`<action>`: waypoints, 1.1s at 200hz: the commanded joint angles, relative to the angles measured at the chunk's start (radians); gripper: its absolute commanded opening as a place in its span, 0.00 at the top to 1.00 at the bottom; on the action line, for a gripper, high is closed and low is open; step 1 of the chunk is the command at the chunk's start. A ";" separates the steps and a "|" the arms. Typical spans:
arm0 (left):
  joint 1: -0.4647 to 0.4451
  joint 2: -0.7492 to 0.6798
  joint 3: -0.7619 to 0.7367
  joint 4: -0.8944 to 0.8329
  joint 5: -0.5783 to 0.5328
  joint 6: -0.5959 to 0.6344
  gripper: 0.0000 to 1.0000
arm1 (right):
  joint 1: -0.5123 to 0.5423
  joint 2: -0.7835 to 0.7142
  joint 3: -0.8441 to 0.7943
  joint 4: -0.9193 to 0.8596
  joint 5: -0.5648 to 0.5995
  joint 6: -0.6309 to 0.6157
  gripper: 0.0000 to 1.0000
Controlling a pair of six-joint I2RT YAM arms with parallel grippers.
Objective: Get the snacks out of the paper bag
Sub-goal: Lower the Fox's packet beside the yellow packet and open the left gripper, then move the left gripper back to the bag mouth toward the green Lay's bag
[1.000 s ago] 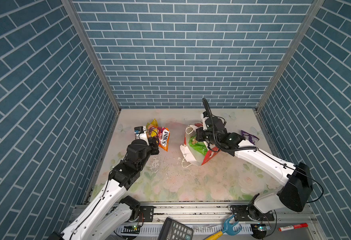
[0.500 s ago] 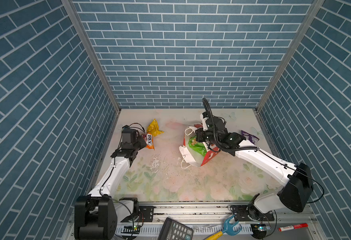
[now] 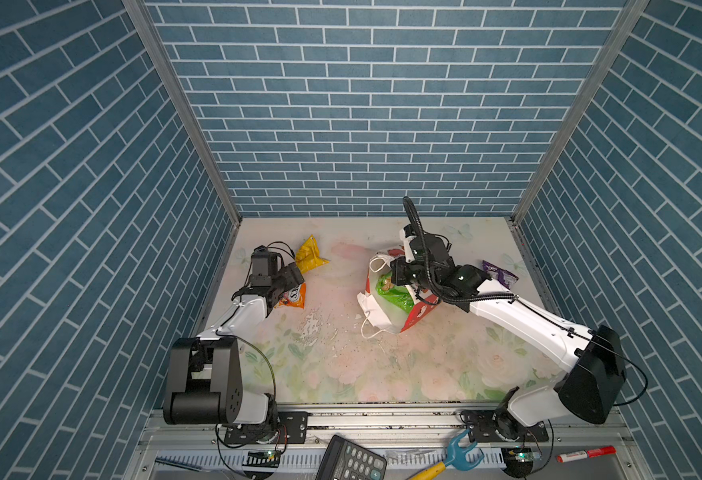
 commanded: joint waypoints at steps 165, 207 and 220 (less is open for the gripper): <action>-0.152 -0.392 -0.073 0.154 0.467 -0.176 0.02 | -0.003 0.066 0.144 -0.182 0.124 0.009 1.00; -0.322 -0.445 -0.059 0.129 0.399 -0.143 0.02 | -0.003 0.048 0.141 -0.188 0.105 0.014 1.00; -0.382 -0.467 -0.048 0.080 0.326 -0.095 0.02 | -0.002 0.037 0.130 -0.184 0.108 0.017 1.00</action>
